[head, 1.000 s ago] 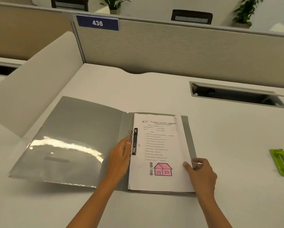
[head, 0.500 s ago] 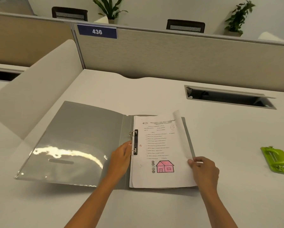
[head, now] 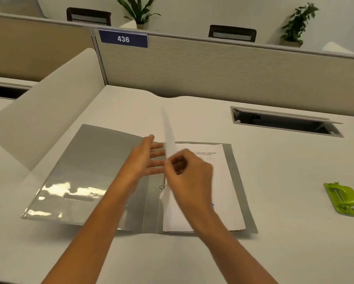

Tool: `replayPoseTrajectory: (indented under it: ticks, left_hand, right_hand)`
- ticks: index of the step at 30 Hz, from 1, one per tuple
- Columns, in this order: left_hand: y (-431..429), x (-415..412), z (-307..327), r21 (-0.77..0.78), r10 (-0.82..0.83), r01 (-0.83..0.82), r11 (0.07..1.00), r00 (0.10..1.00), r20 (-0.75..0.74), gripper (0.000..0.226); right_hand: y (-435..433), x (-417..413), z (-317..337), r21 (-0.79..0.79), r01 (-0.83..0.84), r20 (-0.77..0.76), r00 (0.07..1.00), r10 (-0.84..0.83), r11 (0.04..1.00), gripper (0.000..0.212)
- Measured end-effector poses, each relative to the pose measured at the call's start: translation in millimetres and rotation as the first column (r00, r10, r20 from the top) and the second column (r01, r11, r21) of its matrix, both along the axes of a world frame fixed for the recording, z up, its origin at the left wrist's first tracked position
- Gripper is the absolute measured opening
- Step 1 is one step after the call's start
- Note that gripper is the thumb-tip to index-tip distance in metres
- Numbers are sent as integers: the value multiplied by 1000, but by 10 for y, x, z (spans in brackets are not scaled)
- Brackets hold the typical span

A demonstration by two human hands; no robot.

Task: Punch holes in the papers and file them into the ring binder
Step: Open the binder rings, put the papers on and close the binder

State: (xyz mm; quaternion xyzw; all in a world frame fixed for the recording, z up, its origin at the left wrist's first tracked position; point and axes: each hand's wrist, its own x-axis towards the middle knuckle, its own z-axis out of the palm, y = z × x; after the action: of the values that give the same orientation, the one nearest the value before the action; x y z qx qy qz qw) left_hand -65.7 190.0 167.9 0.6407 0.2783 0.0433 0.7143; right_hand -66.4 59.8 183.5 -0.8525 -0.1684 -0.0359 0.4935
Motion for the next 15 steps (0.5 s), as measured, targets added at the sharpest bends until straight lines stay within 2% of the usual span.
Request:
replayPoseTrajectory:
  ticks: [2, 4, 8, 11, 15]
  left_hand:
    - [101, -41, 115, 44, -5, 7, 999, 999, -47, 47]
    - [214, -72, 154, 139, 8, 7, 990, 994, -110, 41]
    - [471, -109, 35, 339, 15, 56, 939, 979, -205, 15]
    - [619, -167, -58, 278, 11, 41, 960, 983, -183, 8]
    - [745, -218, -119, 244, 51, -6, 970, 983, -178, 16]
  right_hand:
    - [218, -75, 4, -92, -80, 52, 995, 85, 993, 7]
    - [377, -156, -40, -184, -148, 100, 981, 169, 972, 11]
    - [515, -253, -164, -188, -211, 137, 961, 239, 959, 20]
    - [415, -171, -314, -144, -149, 131, 977, 168, 978, 20]
    - [-20, 63, -680, -126, 48, 80, 996, -38, 991, 3]
